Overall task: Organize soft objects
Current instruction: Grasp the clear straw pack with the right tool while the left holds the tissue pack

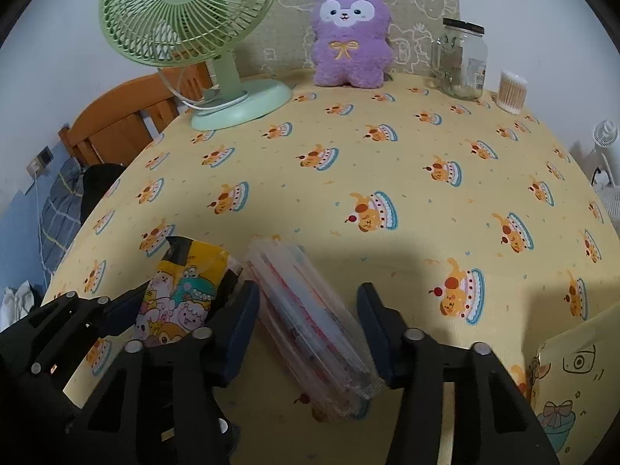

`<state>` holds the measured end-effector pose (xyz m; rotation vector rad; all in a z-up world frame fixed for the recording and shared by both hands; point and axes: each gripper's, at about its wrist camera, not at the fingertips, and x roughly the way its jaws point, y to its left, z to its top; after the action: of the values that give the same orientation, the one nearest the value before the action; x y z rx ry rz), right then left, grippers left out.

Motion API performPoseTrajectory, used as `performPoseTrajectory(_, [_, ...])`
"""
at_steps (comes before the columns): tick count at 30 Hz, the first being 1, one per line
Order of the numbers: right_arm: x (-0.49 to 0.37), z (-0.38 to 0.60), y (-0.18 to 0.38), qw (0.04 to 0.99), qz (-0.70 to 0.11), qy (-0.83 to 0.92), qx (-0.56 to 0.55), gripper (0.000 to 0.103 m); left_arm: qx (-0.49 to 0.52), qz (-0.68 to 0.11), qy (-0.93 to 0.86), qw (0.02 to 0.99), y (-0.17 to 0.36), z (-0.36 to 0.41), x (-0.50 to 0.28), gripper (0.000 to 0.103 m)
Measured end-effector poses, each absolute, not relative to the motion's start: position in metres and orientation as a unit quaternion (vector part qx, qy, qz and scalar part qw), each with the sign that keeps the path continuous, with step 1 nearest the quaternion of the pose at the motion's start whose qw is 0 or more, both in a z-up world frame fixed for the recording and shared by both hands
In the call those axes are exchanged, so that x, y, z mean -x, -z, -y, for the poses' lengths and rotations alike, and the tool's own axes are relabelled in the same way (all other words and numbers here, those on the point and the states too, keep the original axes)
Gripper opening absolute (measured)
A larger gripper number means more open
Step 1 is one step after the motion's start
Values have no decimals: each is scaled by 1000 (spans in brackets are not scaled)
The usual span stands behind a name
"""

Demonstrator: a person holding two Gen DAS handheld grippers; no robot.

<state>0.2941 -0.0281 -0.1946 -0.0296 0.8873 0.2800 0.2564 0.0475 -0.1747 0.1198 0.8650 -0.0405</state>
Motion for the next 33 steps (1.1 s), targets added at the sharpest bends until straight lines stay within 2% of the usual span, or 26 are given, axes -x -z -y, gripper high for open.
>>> performPoseTrajectory(3, [-290, 27, 193, 894, -425, -143, 17, 42, -52, -420, 21, 906, 175, -48, -254, 46])
performPoseTrajectory(9, [-281, 27, 192, 895, -422, -146, 23, 31, -49, -419, 12, 907, 175, -48, -247, 46])
performPoseTrajectory(22, [-254, 33, 189, 897, -425, -120, 8, 25, -32, -420, -5, 907, 174, -46, -225, 46])
performPoseTrajectory(33, [-230, 38, 181, 896, -425, -129, -3, 14, -16, -416, -3, 909, 166, -41, -201, 46])
